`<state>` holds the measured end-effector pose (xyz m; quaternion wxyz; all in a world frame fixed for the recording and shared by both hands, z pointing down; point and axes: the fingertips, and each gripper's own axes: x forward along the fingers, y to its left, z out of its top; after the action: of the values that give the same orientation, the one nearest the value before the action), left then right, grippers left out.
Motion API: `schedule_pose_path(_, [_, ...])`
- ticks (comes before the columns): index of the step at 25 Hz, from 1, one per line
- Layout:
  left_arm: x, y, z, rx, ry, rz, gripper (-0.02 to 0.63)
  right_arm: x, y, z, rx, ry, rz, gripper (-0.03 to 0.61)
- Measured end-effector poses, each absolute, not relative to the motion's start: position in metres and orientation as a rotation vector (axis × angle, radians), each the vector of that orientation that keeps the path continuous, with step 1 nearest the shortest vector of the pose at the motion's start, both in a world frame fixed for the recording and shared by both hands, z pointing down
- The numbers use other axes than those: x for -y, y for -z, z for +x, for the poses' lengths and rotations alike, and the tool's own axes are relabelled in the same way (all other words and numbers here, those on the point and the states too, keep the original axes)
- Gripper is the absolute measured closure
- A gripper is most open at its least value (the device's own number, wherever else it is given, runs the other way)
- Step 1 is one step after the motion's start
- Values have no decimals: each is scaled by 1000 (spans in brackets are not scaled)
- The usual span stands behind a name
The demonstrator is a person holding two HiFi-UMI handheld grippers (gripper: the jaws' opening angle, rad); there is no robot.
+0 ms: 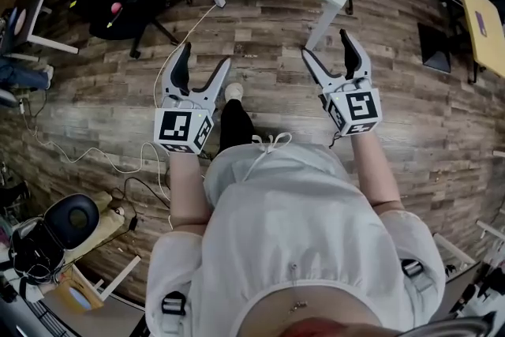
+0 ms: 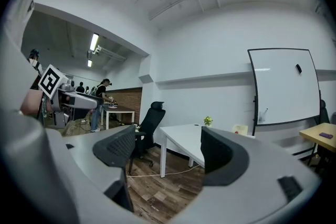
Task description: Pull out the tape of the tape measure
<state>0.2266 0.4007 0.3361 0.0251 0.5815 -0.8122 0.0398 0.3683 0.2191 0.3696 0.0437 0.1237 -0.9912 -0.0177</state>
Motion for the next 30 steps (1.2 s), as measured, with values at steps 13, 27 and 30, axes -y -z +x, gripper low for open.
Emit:
schedule_pose_path(13, [-325, -333, -28, 2420, -100, 1895, 264, -166, -366, 137, 2951, 36, 523, 193])
schedule_pose_path(27, [-238, -367, -163, 2227, -164, 1985, 264, -86, -390, 12, 2866, -24, 660, 193])
schedule_pose_path(30, [-205, -376, -175, 2192, -188, 2005, 264, -57, -400, -1, 2855, -41, 664, 193])
